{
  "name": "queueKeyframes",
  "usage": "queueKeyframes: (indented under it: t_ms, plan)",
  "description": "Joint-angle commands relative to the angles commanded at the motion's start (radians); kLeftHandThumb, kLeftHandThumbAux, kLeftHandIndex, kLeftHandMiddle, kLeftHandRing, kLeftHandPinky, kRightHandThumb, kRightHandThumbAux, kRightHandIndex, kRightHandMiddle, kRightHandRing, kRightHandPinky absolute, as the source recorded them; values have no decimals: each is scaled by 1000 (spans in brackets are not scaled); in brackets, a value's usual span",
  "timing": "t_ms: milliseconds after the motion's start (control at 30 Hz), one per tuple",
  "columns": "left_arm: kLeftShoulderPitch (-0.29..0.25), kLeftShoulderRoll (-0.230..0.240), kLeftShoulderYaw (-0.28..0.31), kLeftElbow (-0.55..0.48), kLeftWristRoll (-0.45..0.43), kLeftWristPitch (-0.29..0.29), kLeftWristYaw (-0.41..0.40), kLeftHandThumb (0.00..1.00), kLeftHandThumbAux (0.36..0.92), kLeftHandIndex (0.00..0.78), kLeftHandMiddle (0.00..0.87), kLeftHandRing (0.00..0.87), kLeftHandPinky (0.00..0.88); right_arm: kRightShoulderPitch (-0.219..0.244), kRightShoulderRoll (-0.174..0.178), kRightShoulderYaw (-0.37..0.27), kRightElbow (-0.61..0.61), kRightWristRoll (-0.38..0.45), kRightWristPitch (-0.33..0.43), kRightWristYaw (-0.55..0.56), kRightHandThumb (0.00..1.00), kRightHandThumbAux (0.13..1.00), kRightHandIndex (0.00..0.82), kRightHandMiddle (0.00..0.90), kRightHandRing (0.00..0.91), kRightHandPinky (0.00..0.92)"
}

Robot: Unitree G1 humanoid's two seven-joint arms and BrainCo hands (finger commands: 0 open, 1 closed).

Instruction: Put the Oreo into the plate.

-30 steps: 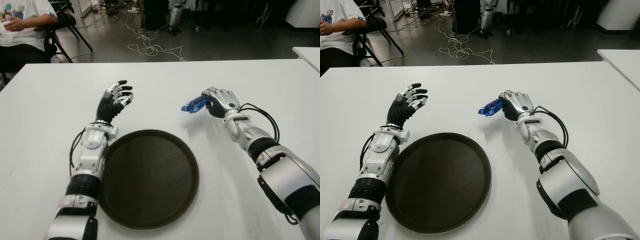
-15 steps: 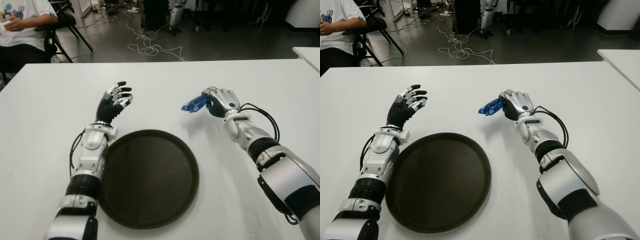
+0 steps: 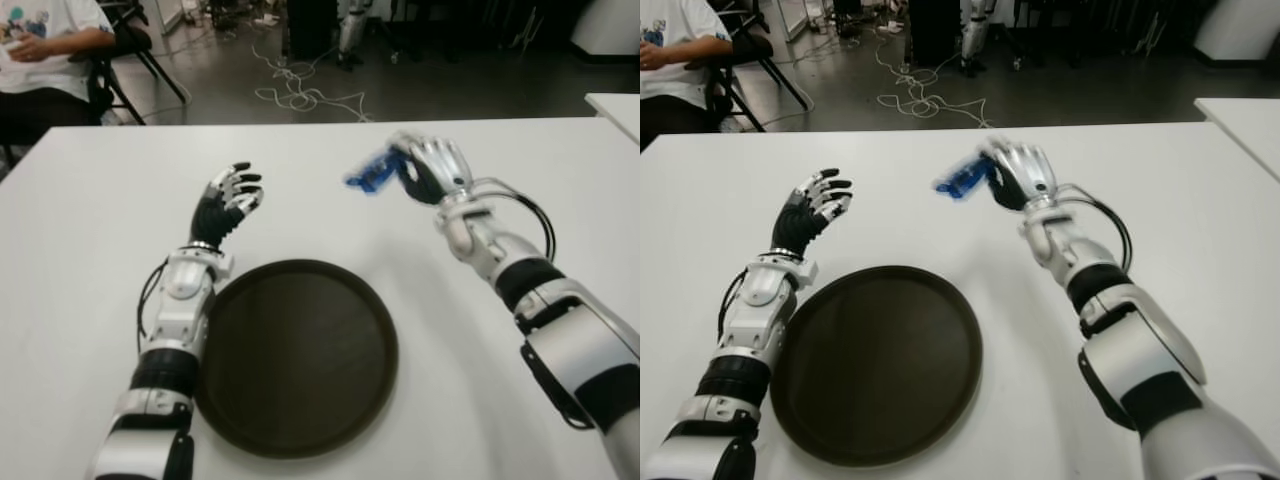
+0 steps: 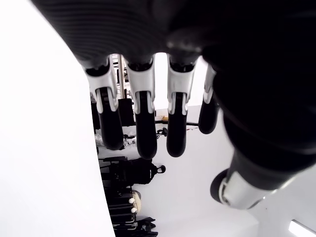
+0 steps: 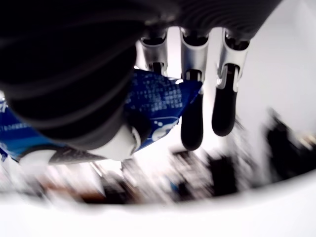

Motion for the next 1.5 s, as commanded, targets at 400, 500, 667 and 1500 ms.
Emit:
queueKeyframes:
  t_ms: [400, 500, 667, 1500]
  plan:
    - [-5, 2, -1, 2, 7, 19, 5, 239, 718, 196, 284, 267, 280, 90, -50, 27, -247, -33, -183, 92, 688, 731, 428, 709, 710, 705]
    - [-5, 4, -1, 3, 9, 16, 6, 239, 728, 196, 281, 262, 279, 100, -59, 26, -269, -41, -187, 137, 688, 732, 429, 717, 719, 717]
    - [-2, 5, -3, 3, 15, 0, 6, 224, 741, 195, 285, 268, 282, 141, -71, 53, -330, -61, -181, 247, 688, 732, 429, 729, 731, 726]
    - [-4, -9, 9, -2, 5, 7, 12, 231, 732, 194, 291, 275, 283, 250, -63, 31, -562, 202, -212, 866, 688, 732, 427, 646, 638, 623]
